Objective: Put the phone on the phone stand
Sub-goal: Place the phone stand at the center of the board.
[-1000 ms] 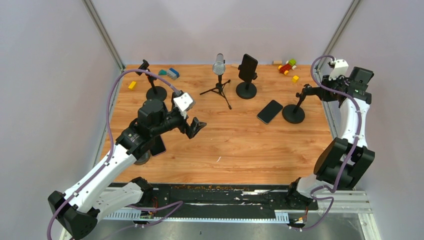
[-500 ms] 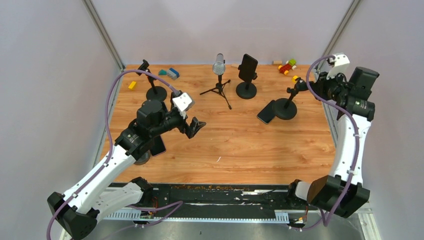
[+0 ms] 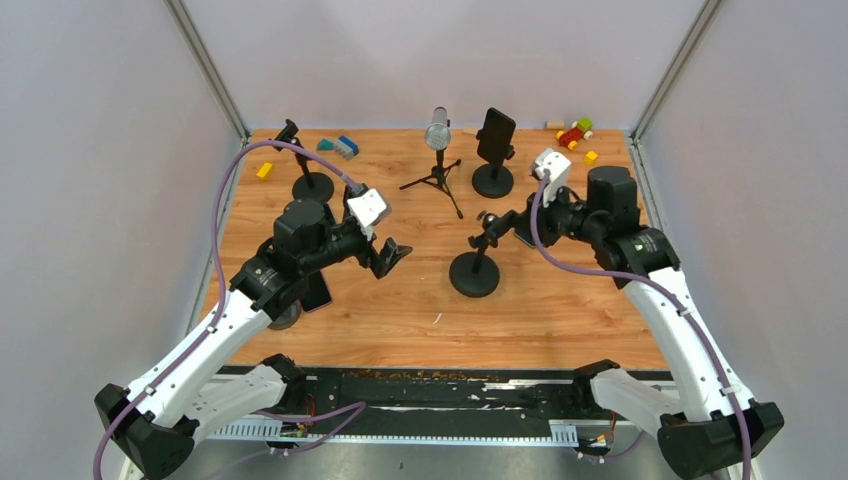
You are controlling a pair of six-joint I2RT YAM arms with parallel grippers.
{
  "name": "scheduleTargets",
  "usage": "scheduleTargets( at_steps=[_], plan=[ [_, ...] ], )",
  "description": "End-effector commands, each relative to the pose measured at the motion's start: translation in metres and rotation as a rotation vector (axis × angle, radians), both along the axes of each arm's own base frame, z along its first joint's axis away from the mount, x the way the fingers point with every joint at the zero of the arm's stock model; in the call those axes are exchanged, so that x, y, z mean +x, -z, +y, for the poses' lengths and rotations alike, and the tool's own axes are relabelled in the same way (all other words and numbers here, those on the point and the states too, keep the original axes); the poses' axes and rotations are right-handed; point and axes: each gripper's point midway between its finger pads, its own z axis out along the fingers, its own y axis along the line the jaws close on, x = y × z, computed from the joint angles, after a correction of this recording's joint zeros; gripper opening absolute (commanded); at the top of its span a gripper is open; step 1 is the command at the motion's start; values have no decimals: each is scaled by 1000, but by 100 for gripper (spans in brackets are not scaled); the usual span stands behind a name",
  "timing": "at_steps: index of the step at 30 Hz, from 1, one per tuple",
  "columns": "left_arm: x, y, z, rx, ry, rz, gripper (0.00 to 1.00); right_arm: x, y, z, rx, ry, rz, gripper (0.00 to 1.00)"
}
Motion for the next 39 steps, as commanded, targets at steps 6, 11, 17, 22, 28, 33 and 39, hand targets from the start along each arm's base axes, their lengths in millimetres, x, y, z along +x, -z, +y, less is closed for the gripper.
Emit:
scheduleTargets(
  at_steps=[6,11,17,22,28,33,39],
  plan=[
    [-27,10,-19,38,244,-39,100,-7,-25,83,73,-232,-179,0],
    [-33,23,-20,76,297,-37,100,-8,-15,114,61,-274,-182,0],
    [-33,31,-19,105,307,-38,100,-15,-3,136,45,-290,-173,0],
    [-33,34,-19,120,315,-41,100,-23,8,142,55,-287,-149,0],
    [-30,36,-20,130,315,-36,100,-30,20,140,57,-279,-138,0],
    [-29,39,-20,134,317,-28,100,-33,31,138,47,-290,-134,8],
    [-31,38,-20,131,321,-37,100,-35,30,133,30,-295,-164,51]
  ],
)
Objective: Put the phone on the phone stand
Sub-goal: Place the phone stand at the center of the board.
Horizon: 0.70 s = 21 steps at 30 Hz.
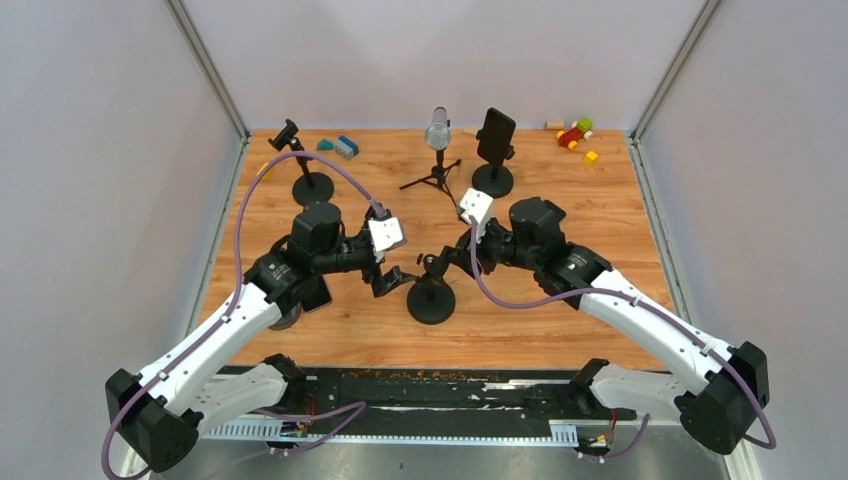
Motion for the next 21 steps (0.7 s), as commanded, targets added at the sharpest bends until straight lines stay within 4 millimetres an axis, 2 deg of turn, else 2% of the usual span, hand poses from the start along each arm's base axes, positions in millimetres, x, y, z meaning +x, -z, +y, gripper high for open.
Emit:
scheduleTargets(
  at_steps=[1,2,4,8,10,16,21],
  plan=[
    [-2,-8,-1,-15,26,-36,100,2,-34,2,74,-6,-110,60],
    [-3,-8,-1,-16,26,-36,100,0,-35,1,71,-18,-118,69],
    [-3,-10,0,-21,26,-41,100,-2,-38,-2,63,-31,-138,76],
    [-5,-14,1,-33,23,-45,100,-1,-51,-19,74,-3,-178,79],
    [-5,-16,1,-41,12,-44,100,8,-57,-34,82,61,-195,79],
    [3,-27,1,-76,-45,-35,100,52,-66,-94,106,359,-176,79],
    [6,-40,3,-116,-87,-28,100,94,-52,-147,112,611,-95,80]
  ],
)
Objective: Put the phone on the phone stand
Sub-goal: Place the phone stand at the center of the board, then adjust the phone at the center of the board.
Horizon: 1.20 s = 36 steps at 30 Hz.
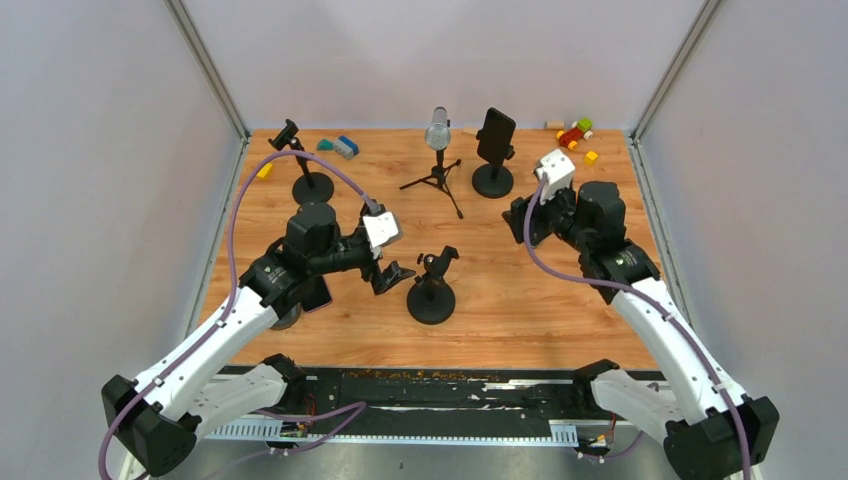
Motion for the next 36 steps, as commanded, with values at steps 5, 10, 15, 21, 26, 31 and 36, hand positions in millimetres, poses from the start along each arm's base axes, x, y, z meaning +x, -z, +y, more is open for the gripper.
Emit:
scheduleTargets(
  at_steps=[5,10,15,21,26,31,36],
  plan=[
    [3,-38,0,-111,-59,-7,100,65,28,-62,65,320,145,80],
    [3,-41,1,-123,-69,-16,100,103,66,-68,12,390,214,79],
    [4,-35,4,-108,-76,-31,100,143,118,-70,-41,460,317,79],
    [2,-32,7,-97,-75,-41,100,182,161,-85,-140,558,357,78],
    [-1,-32,9,-94,-73,-47,100,192,192,-99,-225,606,380,77],
    [-1,-33,9,-97,-69,-52,100,182,216,-107,-239,623,428,76],
    [-3,-34,9,-103,-65,-49,100,170,224,-111,-245,621,469,75]
  ],
)
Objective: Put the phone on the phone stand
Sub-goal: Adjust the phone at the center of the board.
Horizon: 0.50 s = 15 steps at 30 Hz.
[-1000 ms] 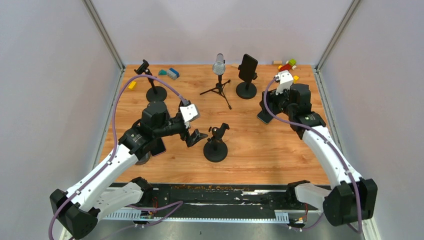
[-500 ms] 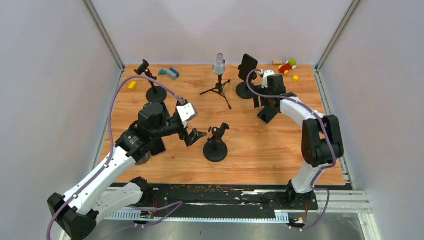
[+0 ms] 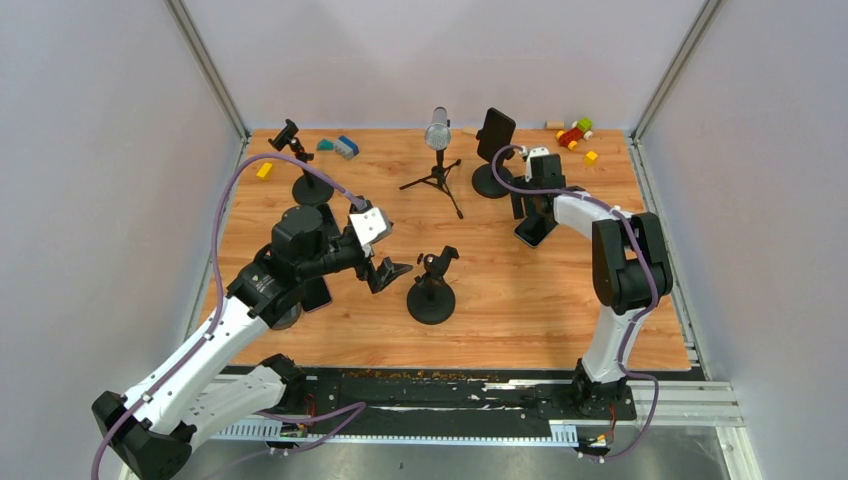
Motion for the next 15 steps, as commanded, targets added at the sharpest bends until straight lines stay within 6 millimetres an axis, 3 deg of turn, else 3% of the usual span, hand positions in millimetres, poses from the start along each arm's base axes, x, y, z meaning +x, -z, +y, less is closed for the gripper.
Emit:
scheduleTargets(
  at_steps=[1,15],
  plan=[
    [-1,-9,1,-24,7,-38,100,-2,0,-5,-1,12,-6,75],
    [-4,-14,3,-41,7,-43,100,-24,19,-12,-47,-15,117,75]
  ],
)
